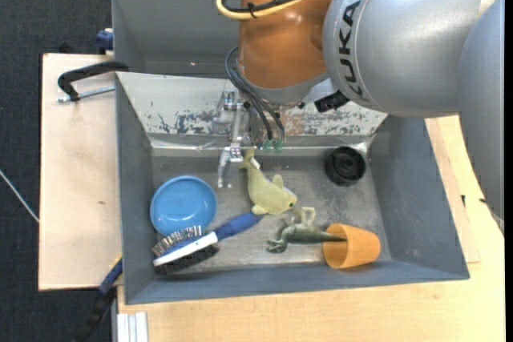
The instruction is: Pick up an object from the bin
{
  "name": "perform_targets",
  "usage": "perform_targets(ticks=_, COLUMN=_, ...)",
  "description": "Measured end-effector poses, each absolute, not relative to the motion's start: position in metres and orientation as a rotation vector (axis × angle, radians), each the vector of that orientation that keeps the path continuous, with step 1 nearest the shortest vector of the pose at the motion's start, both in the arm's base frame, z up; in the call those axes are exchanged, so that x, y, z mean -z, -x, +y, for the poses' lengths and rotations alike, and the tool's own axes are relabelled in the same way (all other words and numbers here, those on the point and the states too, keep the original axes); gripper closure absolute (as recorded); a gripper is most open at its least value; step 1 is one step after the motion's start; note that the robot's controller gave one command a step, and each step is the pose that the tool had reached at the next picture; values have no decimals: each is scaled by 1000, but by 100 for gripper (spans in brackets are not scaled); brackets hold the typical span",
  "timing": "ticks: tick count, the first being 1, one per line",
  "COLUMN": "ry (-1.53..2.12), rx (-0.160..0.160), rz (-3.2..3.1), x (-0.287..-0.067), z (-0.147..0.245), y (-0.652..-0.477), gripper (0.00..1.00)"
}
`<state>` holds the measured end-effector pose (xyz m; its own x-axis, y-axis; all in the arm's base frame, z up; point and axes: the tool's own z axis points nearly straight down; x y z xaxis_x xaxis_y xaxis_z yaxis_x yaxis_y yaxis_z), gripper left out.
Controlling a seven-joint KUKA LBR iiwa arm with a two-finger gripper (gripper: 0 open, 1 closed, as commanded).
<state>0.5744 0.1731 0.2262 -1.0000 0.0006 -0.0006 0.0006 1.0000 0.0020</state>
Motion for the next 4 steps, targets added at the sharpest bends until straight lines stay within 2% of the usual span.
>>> perform_targets(ticks=1, ry=236, rx=-4, rz=3124, x=-85, z=175, y=-555, gripper=0)
perform_targets(ticks=2, ry=295, rx=4, rz=3128, x=-102, z=99, y=-523, gripper=0)
perform_targets(ticks=3, ry=144, rx=-1, rz=3131, x=-83, z=53, y=-554, gripper=0)
perform_targets(ticks=4, ry=402, rx=6, rz=3106, x=-138, z=-27, y=-538, gripper=0)
